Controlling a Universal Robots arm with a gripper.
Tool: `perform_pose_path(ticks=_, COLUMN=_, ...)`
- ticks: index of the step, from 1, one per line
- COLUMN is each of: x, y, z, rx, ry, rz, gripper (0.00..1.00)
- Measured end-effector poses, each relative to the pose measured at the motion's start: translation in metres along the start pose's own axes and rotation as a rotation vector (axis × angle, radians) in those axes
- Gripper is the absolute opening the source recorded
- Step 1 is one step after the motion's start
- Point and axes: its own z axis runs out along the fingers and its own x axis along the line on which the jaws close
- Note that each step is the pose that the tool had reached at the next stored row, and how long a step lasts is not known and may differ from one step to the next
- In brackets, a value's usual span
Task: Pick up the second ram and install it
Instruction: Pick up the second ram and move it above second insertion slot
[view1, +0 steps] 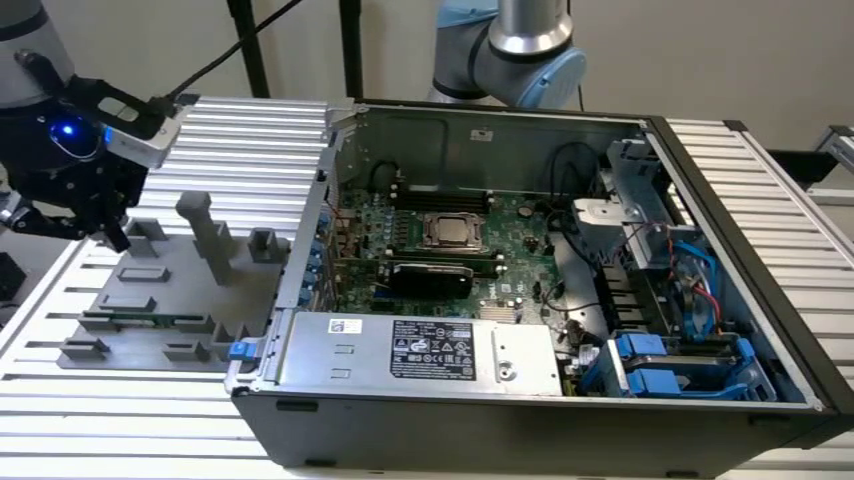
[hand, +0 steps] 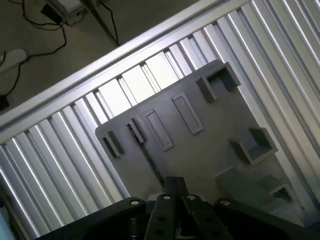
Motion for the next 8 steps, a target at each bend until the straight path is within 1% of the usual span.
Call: perform_pose_path(ticks=8, x=0.0, y=-0.0002, z=0.0029, rx=0.0062, ry=0.0131, rz=-0.142, gripper=0.0)
